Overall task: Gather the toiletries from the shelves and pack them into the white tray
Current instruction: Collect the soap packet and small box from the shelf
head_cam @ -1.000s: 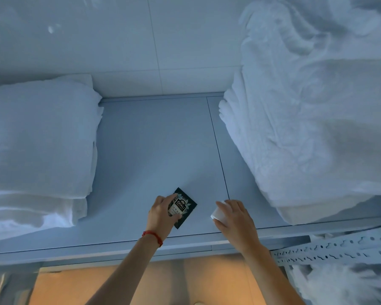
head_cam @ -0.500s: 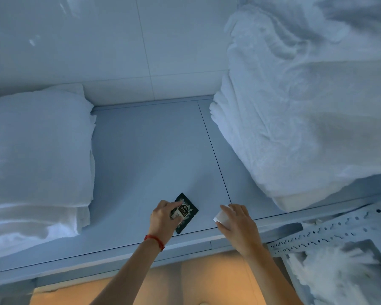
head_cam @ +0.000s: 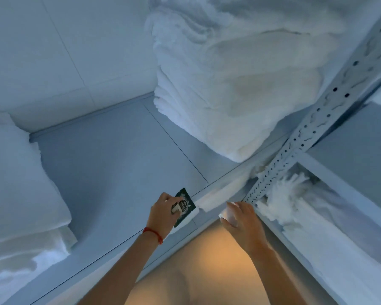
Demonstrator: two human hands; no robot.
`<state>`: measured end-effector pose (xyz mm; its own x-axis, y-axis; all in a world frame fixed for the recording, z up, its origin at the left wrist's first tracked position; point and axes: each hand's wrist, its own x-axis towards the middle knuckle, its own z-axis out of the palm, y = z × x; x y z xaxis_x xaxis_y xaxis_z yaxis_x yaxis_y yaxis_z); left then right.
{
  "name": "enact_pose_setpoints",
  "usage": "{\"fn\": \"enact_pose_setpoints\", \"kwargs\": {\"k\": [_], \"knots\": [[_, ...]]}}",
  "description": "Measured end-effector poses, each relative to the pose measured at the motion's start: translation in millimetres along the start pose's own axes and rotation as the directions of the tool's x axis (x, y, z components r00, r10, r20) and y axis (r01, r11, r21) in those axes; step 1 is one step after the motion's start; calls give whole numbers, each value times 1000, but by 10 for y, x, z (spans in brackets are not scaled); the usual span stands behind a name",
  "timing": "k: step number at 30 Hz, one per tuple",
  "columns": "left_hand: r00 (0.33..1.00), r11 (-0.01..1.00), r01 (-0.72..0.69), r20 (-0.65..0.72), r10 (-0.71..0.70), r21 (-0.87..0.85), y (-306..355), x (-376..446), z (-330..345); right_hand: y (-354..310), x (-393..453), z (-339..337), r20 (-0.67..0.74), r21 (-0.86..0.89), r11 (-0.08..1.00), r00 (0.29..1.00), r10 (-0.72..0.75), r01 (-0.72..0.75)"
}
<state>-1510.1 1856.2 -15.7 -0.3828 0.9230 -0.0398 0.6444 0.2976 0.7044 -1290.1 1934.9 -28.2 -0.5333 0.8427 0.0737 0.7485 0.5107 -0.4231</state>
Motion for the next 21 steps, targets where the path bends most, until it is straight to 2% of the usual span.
{"fn": "enact_pose_setpoints", "kwargs": {"k": [5,8,12,15,21], "knots": [[986,993,-120,113,119,1,439,-153,310,256,-595,-403,-81,3,987,984,161,-161],[964,979,-206,170,203,-1,762,-269,582,519,-1001,-580,-192,-63,979,965,180,-196],[921,954,-299,262,288,0,1251,-513,1043,918,-1639,-871,-232,12,925,899,372,-379],[889,932,-362,306,341,13,1682,-785,1451,1254,-2200,-1105,-291,32,896,854,432,-443],[805,878,-473,374,461,-64,2610,-1448,2347,2036,-3412,-1611,-380,54,829,756,533,-556]]}}
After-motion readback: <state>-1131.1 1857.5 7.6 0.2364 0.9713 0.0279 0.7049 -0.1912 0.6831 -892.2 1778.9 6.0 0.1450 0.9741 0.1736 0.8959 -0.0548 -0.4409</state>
